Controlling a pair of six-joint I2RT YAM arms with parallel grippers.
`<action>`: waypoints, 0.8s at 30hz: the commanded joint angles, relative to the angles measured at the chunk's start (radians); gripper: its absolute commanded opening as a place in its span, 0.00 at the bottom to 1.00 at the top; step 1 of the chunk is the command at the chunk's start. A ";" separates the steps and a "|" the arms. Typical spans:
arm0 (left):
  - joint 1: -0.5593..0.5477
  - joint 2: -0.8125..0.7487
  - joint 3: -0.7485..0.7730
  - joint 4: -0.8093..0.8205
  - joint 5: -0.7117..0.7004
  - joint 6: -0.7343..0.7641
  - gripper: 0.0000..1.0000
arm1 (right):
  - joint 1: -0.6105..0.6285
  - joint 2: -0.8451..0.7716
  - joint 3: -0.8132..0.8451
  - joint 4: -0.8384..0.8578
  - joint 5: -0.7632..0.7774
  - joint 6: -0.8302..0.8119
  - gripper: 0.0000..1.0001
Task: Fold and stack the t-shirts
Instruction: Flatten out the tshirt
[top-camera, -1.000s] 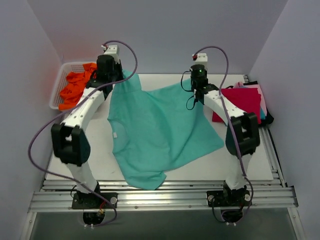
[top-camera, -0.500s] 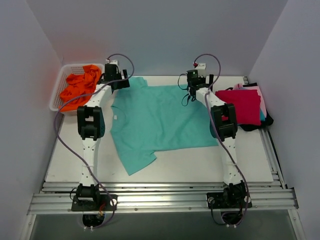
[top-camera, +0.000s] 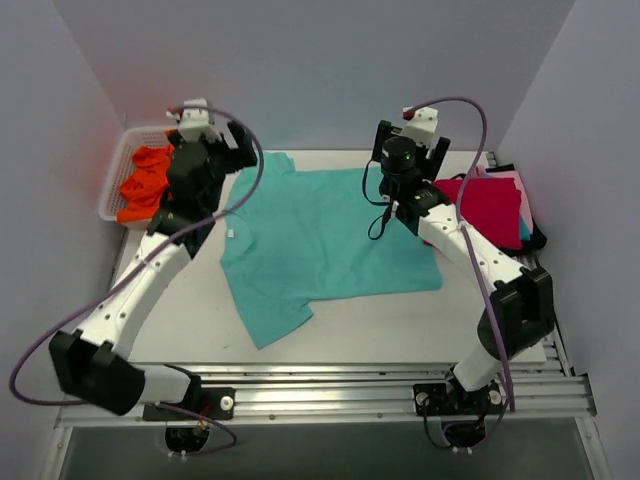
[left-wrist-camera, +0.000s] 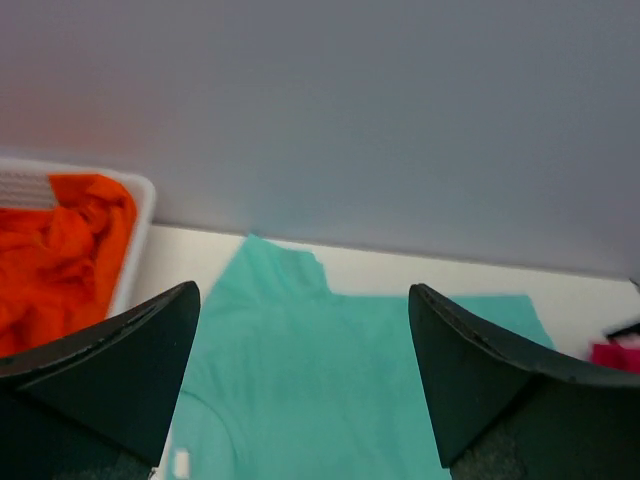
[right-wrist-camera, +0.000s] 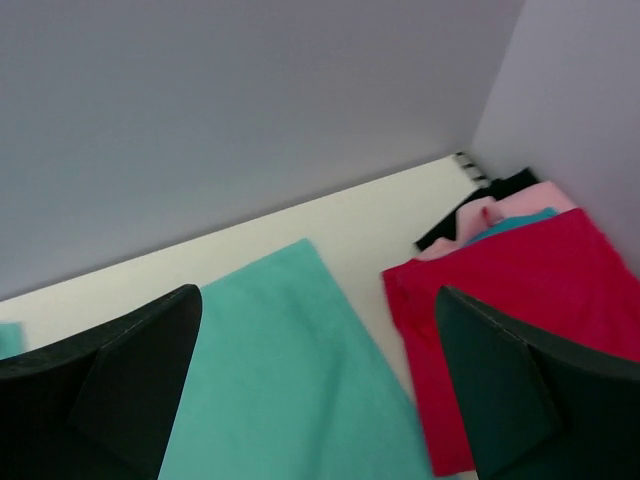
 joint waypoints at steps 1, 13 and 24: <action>-0.129 -0.203 -0.422 0.315 0.008 -0.037 0.94 | 0.000 -0.167 -0.167 -0.088 -0.162 0.233 0.97; -0.636 -0.474 -0.695 -0.566 -0.434 -0.804 0.75 | 0.292 -0.612 -0.618 -0.531 -0.070 0.631 1.00; -1.080 -0.354 -0.910 -0.968 -0.433 -1.717 0.70 | 0.414 -0.697 -0.597 -0.788 0.055 0.807 0.99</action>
